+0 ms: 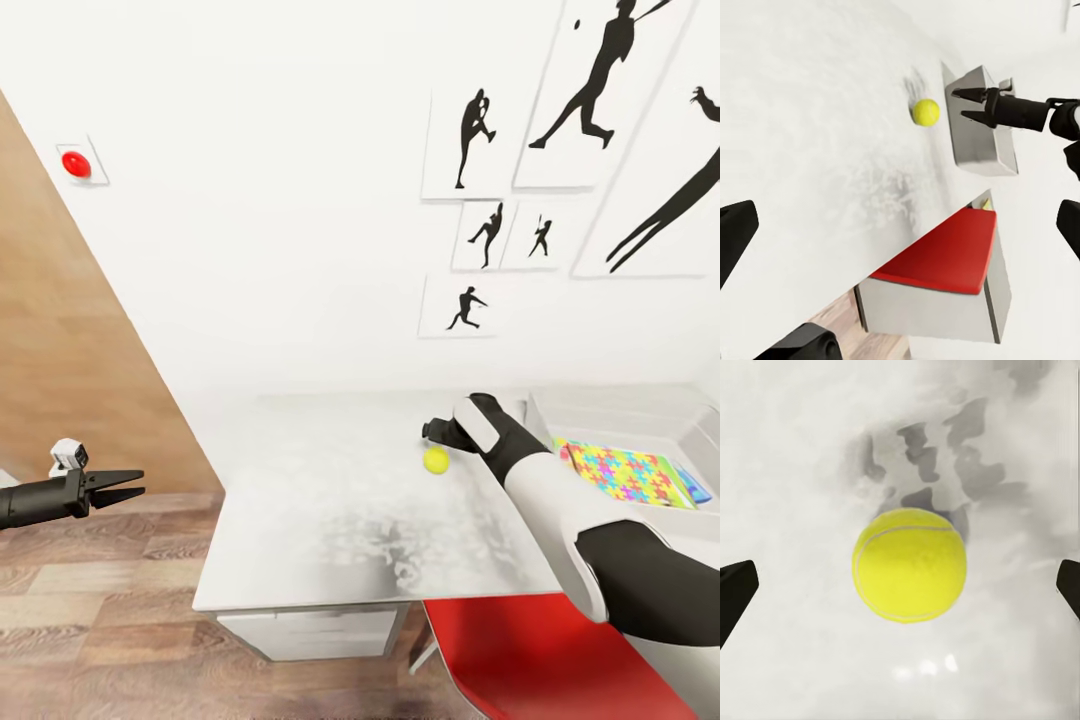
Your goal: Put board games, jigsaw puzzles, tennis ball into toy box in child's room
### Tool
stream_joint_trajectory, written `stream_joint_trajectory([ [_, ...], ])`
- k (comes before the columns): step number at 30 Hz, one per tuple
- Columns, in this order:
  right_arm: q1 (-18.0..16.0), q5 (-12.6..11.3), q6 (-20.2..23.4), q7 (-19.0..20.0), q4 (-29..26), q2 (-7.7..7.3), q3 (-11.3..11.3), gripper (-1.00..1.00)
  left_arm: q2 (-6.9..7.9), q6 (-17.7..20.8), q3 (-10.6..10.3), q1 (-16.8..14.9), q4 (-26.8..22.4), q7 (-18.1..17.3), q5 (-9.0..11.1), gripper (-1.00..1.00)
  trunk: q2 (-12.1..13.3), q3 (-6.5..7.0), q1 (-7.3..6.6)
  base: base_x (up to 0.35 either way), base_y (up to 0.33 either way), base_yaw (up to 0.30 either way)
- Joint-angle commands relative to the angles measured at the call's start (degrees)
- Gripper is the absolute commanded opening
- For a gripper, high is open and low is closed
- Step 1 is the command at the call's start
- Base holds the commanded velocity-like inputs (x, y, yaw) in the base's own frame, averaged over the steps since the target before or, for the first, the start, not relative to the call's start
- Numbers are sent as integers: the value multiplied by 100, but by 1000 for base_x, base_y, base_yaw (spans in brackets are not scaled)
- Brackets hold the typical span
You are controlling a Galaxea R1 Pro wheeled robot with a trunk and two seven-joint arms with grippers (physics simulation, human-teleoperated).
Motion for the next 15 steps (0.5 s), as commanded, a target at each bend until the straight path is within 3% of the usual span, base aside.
stream_joint_trajectory([
  [1,-35,-61,24,-54,-21,-7,40,100,3,62,-3,-3,-1,-23,-1,100,-12,-21,3,0,0,0],
  [15,-176,-61,129,-99,-48,10,32,100,-3,61,-3,-4,-1,-23,-1,100,-12,-154,3,0,0,0],
])
